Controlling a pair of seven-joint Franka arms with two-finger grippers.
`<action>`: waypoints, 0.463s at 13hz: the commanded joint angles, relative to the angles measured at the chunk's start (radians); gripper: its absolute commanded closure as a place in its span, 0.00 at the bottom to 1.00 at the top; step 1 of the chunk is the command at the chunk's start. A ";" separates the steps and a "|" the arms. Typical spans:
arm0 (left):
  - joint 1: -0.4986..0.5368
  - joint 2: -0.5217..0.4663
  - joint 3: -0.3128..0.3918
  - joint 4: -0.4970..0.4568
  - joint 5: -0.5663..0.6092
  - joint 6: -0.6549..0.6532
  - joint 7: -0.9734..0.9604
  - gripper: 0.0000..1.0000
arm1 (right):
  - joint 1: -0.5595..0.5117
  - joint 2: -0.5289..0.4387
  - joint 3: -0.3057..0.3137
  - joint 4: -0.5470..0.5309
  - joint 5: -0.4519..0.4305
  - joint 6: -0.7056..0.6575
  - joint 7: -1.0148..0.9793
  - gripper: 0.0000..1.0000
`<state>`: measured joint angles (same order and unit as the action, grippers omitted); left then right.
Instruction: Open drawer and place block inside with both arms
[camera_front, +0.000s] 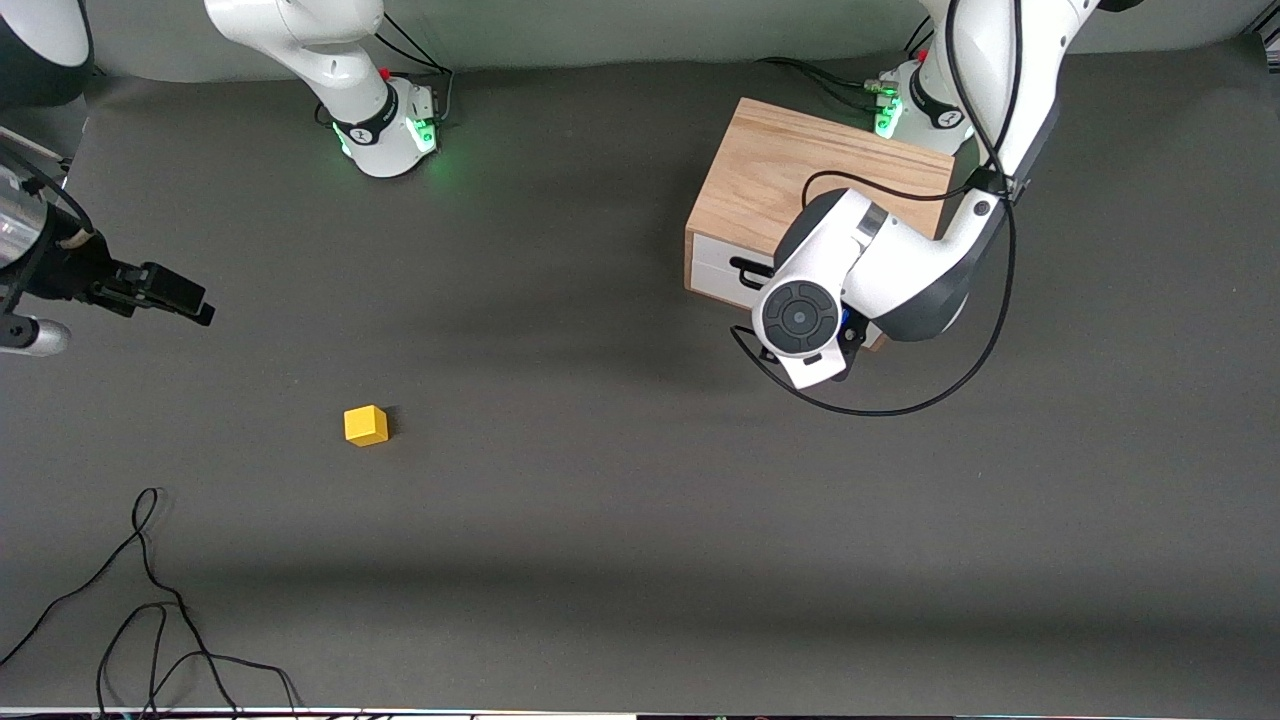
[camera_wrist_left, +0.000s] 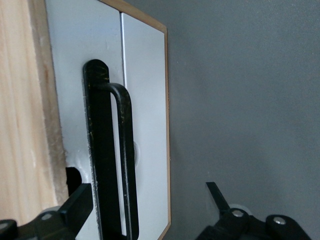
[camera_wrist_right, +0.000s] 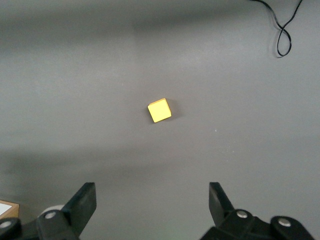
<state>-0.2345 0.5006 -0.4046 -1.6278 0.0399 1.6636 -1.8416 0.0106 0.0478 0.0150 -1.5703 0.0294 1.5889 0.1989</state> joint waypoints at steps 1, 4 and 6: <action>-0.014 -0.011 0.010 -0.041 0.024 0.037 -0.022 0.00 | 0.002 0.024 0.000 0.049 -0.006 -0.021 0.066 0.00; -0.012 -0.013 0.010 -0.092 0.041 0.079 -0.022 0.00 | 0.008 0.023 0.006 0.047 -0.009 -0.012 0.066 0.00; -0.012 -0.008 0.010 -0.093 0.043 0.093 -0.022 0.00 | 0.008 0.020 0.005 0.041 -0.008 -0.012 0.068 0.00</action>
<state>-0.2346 0.5021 -0.4029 -1.7048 0.0668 1.7374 -1.8427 0.0140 0.0637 0.0202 -1.5478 0.0293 1.5890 0.2395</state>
